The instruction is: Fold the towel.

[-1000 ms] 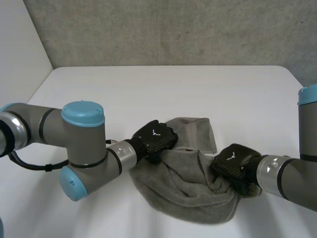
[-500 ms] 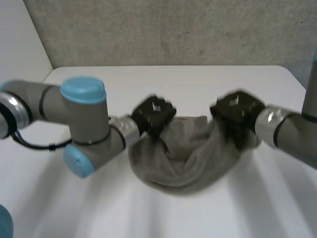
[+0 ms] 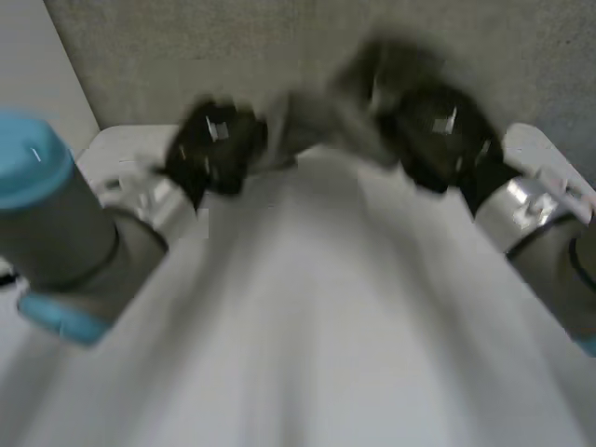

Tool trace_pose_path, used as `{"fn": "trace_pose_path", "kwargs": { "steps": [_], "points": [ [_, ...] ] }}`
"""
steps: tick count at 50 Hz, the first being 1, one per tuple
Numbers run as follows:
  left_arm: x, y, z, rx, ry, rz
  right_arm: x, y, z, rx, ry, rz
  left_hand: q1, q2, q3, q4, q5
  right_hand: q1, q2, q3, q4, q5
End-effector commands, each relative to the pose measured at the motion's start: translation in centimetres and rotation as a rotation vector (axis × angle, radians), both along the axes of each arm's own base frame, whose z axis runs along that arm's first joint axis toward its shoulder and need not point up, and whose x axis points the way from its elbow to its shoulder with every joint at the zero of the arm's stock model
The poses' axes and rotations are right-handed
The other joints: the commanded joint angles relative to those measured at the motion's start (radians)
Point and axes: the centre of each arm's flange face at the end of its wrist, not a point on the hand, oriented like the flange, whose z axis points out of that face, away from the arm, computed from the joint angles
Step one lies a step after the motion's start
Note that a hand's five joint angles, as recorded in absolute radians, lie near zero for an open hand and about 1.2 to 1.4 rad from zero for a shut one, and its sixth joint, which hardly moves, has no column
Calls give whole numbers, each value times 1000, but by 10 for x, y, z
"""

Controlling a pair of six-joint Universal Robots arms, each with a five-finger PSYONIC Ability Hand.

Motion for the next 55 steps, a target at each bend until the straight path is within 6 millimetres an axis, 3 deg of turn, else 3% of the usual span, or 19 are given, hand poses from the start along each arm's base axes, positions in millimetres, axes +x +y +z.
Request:
{"fn": "trace_pose_path", "kwargs": {
  "steps": [1,2,7,11,13,14,16,17,18,22,27,30,35,39,47,55],
  "points": [
    [9,36,-82,227,-128,-77,-14,22,-53,166,268,-7,78,78,65,41,81,-50,-61,-53,-63,-57],
    [10,41,-94,254,-155,-83,-16,24,-57,158,308,-5,78,78,65,41,81,-54,-64,-56,-66,-60],
    [14,50,-113,267,-237,-93,-18,28,-73,165,413,-12,78,78,65,41,81,-56,-67,-59,-69,-63],
    [15,50,-116,258,-261,-92,-22,26,-78,192,474,-43,78,78,65,41,81,-89,-99,-92,-102,-96],
    [17,48,-115,259,-260,-85,-28,24,-76,213,539,-82,78,78,65,41,81,-378,-388,-381,-391,-385],
    [17,48,-115,259,-260,-85,-28,24,-76,213,539,-82,78,78,65,41,81,-379,-390,-382,-392,-386],
    [17,47,-112,254,-255,-80,-32,24,-72,241,596,-106,78,78,65,41,81,-754,-764,-756,-766,-760],
    [17,47,-112,254,-255,-80,-32,24,-72,241,596,-106,78,78,65,41,81,-755,-766,-758,-768,-762],
    [17,47,-111,250,-253,-79,-32,25,-67,256,602,-111,78,78,65,41,81,-859,-870,-862,-872,-866],
    [17,48,-110,250,-252,-81,-30,21,-54,268,569,-125,78,78,65,41,81,-859,-870,-862,-872,-866],
    [15,53,-111,253,-256,-93,-21,11,-18,337,374,-150,78,78,65,41,81,-859,-870,-862,-872,-866],
    [14,60,-114,262,-263,-109,-13,10,-13,420,331,-116,78,78,65,41,81,-859,-870,-862,-872,-866],
    [12,70,-114,266,-272,-128,9,7,-29,522,348,-42,78,78,65,41,81,-859,-870,-862,-872,-866],
    [16,75,-96,222,-246,-122,31,9,-50,612,389,7,78,78,65,41,81,-859,-870,-862,-872,-866],
    [23,73,-72,156,-209,-92,37,-5,-81,689,414,-3,78,78,65,41,81,-682,-693,-685,-695,-689],
    [32,71,-67,151,-203,-59,33,-13,-107,673,520,-82,78,78,65,41,81,-617,-628,-620,-630,-624]
  ]
}}
